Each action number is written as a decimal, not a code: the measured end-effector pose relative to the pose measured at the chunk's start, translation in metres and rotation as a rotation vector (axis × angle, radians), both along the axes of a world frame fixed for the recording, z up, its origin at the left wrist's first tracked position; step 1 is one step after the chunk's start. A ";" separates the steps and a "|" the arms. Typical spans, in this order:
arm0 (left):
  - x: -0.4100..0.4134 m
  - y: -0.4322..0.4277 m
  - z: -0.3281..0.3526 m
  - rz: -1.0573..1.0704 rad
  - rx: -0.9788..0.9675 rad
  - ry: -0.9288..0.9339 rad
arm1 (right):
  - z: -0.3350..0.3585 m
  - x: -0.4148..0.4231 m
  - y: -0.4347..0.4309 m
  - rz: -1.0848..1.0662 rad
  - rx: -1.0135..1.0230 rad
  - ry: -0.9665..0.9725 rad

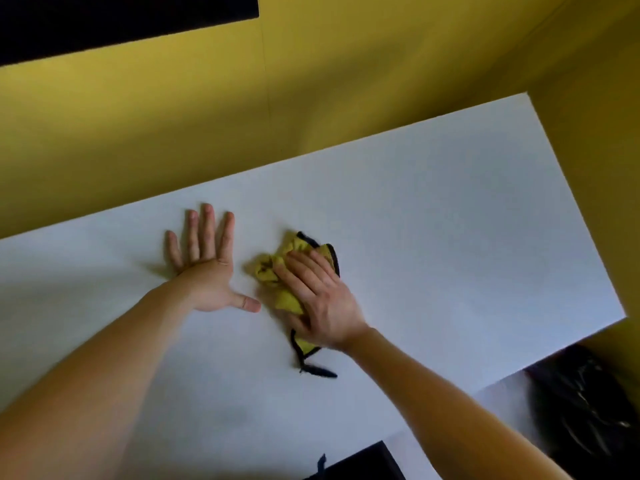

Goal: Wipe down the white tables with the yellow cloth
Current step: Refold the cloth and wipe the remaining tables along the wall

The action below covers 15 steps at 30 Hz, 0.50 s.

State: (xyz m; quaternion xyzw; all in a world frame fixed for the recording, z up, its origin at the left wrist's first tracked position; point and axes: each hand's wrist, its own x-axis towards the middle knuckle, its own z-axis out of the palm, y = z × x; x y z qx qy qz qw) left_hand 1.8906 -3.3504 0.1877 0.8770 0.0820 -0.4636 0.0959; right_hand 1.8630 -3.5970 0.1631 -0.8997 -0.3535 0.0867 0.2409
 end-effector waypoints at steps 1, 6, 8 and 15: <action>0.000 0.001 -0.002 -0.004 -0.004 -0.006 | -0.001 0.005 -0.022 0.051 -0.007 -0.006; 0.000 0.003 -0.004 -0.001 0.011 -0.025 | -0.009 0.089 -0.177 -0.707 -0.176 -0.134; -0.004 0.004 -0.004 -0.016 0.023 -0.043 | -0.015 0.084 -0.170 -1.019 -0.155 -0.191; -0.061 -0.001 -0.015 0.027 0.024 -0.570 | 0.000 -0.072 -0.014 0.017 -0.013 -0.068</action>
